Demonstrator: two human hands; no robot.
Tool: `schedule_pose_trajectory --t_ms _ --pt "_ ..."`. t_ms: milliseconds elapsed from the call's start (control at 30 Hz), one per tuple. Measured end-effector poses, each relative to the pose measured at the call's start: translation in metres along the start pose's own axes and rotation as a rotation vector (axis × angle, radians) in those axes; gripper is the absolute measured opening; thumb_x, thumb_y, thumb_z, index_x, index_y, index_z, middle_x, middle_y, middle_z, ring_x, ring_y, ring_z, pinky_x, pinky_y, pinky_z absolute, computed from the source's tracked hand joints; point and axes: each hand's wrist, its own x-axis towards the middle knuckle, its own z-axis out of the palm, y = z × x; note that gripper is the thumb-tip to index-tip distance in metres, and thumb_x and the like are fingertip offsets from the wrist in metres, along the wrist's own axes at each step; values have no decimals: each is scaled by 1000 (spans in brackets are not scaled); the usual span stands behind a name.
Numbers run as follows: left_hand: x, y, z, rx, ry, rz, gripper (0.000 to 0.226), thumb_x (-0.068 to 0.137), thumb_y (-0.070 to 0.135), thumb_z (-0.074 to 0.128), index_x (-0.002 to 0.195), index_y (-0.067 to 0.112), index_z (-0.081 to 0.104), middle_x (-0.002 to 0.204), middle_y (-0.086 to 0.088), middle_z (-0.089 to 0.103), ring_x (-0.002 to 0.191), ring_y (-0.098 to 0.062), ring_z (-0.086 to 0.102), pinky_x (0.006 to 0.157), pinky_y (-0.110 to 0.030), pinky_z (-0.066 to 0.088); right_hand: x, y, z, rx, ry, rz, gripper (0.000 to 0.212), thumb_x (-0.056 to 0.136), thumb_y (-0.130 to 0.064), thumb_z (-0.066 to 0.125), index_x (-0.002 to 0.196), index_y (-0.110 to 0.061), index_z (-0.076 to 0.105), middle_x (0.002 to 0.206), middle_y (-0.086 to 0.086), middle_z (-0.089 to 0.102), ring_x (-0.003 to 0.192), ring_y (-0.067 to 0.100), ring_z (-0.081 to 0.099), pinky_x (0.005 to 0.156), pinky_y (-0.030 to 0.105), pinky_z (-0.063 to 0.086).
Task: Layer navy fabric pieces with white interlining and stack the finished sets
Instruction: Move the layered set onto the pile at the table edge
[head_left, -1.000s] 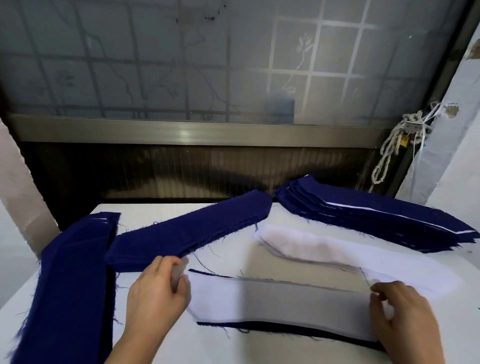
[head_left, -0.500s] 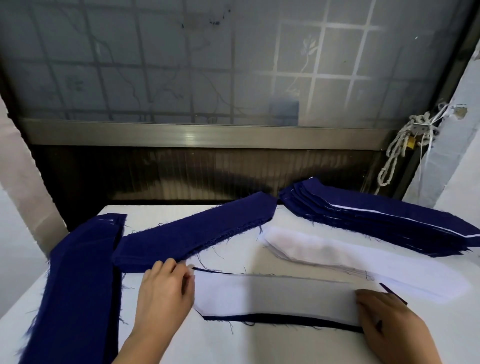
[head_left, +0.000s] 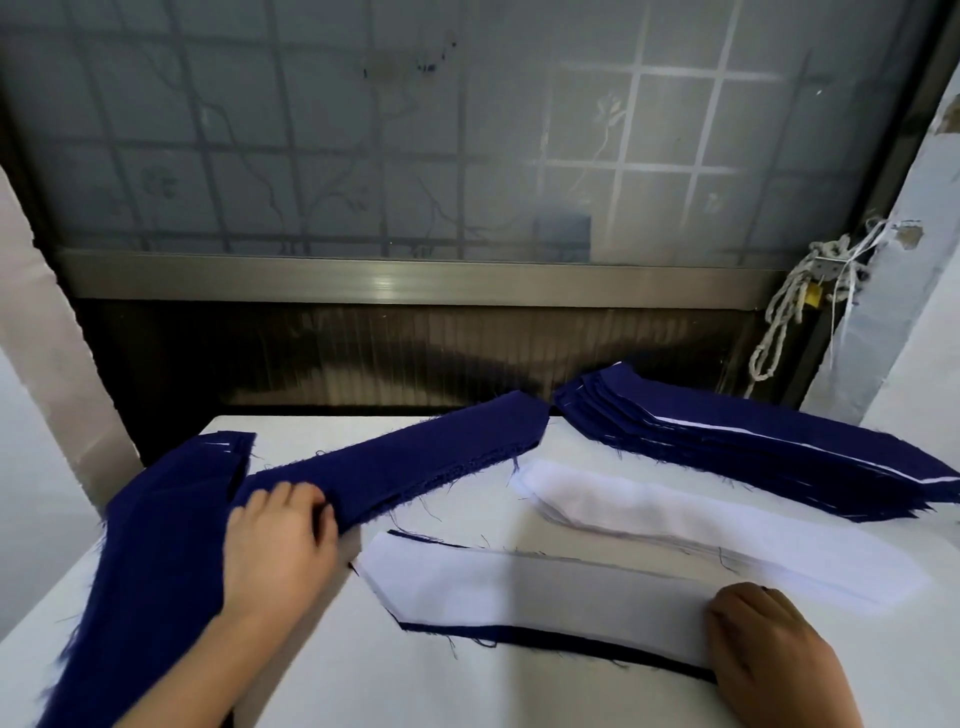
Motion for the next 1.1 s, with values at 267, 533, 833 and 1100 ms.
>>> schedule_pose_trajectory --t_ms 267,533,833,1100 --pt "58 -44 -8 116 -320 -299 23 96 34 59 104 16 71 105 -5 62 95 -26 60 80 -40 51 2 0 -2 18 -51 26 24 61 3 82 68 -15 67 75 1 64 63 28 59 50 37 50" --pt "55 -35 1 278 -344 -159 23 97 28 52 111 15 66 120 -4 55 110 -23 50 92 -35 43 2 -2 -4 12 -39 24 27 57 5 84 67 -14 67 73 0 64 61 26 59 49 34 49" --pt "30 -22 5 -233 -211 2 6 90 19 67 95 16 71 104 6 61 95 -20 61 83 -36 51 2 3 3 -5 -45 44 27 59 1 84 67 -19 66 75 -4 62 63 23 58 51 33 50" --pt "24 -16 5 -420 -89 -178 52 90 13 68 138 15 47 120 -3 63 98 -24 64 81 -38 55 3 8 9 -43 -35 34 32 54 0 86 66 -20 65 74 -4 61 59 22 56 50 30 48"
